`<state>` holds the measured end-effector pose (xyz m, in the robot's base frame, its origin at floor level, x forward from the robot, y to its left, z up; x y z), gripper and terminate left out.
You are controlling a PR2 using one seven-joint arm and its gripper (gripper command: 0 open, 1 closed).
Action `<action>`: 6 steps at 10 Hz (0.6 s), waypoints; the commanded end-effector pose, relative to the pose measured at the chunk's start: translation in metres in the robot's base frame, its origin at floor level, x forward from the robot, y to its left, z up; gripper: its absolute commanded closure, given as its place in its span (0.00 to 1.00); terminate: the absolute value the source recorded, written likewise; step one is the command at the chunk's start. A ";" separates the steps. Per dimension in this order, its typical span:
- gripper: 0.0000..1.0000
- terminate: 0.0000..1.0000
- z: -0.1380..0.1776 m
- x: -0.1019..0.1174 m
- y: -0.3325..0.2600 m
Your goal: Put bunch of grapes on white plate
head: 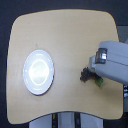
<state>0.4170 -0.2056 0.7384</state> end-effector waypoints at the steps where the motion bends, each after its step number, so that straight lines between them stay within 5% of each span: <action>1: 1.00 0.00 0.018 0.004 0.008; 6: 1.00 0.00 0.088 0.015 0.051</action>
<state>0.4224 -0.1923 0.7630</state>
